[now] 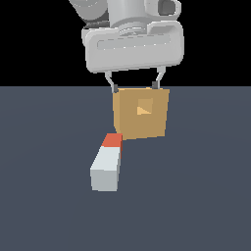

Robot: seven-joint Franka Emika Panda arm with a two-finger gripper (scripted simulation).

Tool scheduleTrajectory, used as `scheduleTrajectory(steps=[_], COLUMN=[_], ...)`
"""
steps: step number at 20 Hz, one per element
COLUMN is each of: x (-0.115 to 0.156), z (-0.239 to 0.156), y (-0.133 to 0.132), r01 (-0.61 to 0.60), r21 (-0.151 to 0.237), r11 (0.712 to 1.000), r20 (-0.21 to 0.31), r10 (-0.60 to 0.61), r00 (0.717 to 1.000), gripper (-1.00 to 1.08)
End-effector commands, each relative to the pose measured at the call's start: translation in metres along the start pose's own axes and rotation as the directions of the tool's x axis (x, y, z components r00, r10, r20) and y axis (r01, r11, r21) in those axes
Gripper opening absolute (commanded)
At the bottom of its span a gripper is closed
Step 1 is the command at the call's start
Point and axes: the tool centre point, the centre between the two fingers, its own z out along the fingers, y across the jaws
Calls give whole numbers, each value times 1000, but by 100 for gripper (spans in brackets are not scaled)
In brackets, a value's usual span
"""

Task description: Insert the peg into the horizontal hole in a box.

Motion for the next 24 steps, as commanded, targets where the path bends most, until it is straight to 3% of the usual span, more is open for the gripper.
scheduleTrajectory(steps=[1,8,18,24], x=[0,-11,-56,-71], z=[0,17,90,114], y=[0,-11,-59,-76], r01=[0,-7,-36,-46], r21=[0,13,68,86], r11=[1000,1000,997,995], r20=[0,3,15,20], r10=[0,7,35,44], r00=[1000,1000,999,999], gripper=[100,100,100,100])
